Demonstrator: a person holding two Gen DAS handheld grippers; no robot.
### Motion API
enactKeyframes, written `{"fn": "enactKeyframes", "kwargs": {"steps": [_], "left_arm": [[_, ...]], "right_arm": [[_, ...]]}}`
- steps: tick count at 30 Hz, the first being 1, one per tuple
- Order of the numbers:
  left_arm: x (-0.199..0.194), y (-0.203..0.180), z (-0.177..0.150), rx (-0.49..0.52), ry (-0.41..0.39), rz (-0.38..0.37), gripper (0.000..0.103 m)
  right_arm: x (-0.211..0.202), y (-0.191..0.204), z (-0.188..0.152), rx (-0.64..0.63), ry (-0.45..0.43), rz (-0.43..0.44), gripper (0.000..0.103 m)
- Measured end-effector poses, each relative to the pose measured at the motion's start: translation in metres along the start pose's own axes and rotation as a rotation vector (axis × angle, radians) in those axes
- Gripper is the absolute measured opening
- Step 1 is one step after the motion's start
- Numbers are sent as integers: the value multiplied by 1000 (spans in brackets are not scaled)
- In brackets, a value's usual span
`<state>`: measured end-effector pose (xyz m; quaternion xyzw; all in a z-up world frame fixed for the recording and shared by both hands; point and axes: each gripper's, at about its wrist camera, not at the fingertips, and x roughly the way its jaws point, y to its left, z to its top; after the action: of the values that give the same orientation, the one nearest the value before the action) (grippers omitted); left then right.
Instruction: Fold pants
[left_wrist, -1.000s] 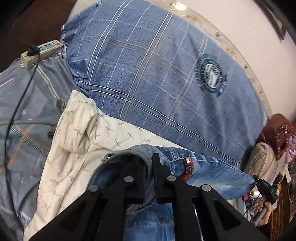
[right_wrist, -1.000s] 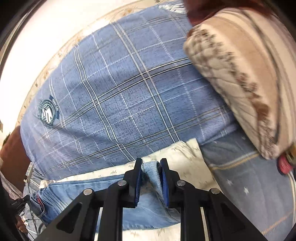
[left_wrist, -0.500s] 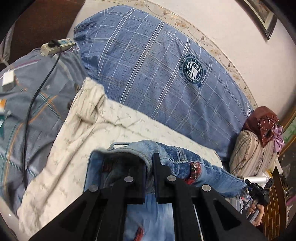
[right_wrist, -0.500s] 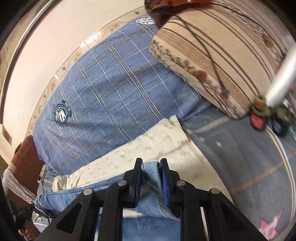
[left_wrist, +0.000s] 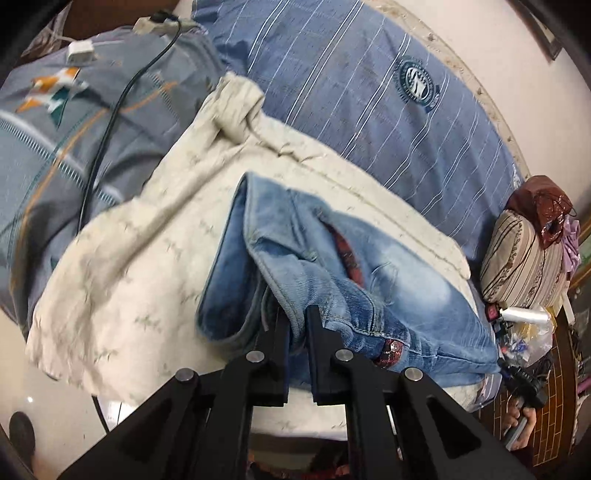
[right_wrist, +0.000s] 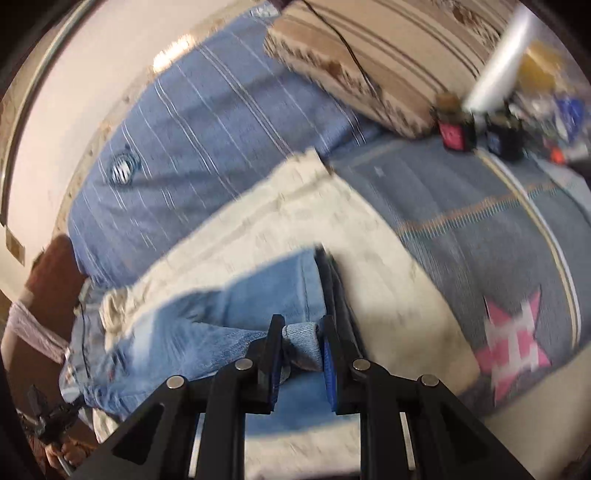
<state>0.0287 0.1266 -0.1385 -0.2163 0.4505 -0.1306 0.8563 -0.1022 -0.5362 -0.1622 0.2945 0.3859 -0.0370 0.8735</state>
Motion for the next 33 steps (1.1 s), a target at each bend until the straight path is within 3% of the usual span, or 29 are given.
{"fn": "enactKeyframes", "kwargs": {"steps": [5,8,10,11,14,16,19,20,22,23,25,28,30,33], "left_arm": [[-11,6,-9,11,36,77,11],[-37,4,-11,63,-6,186,11],[-56,-7,-8,101,-60,214,11],[-62,-16,-6,124,-80,208,11],[-67,-61,-2,213,-118,131,11],[-57,-103,-5,305,-115,58,11],[-22,-164,-18,427,-72,-10,17],[-9,-183,-24,468,-56,-30,21],[24,-217,-35,548,-45,-32,39],[38,-229,-38,566,-38,-24,41],[72,-244,-41,572,-7,-23,41],[113,-251,-52,556,73,0,41],[134,-253,-61,569,129,11,41],[153,-248,-80,600,201,55,41]], "right_arm": [[1,-20,-18,16,94,9,24],[-15,-26,-14,11,61,7,25],[-26,-27,-4,9,21,21,25],[-27,-26,2,8,7,29,30],[-28,-17,23,12,-56,40,75],[-22,-4,39,9,-102,56,76],[0,8,61,5,-76,53,75],[13,10,68,13,-47,44,73],[38,9,78,37,22,44,61],[47,8,80,47,48,37,53],[68,4,83,58,100,11,49],[90,4,79,60,166,19,33],[97,8,78,41,196,8,7],[90,17,81,-20,144,-33,3]]}}
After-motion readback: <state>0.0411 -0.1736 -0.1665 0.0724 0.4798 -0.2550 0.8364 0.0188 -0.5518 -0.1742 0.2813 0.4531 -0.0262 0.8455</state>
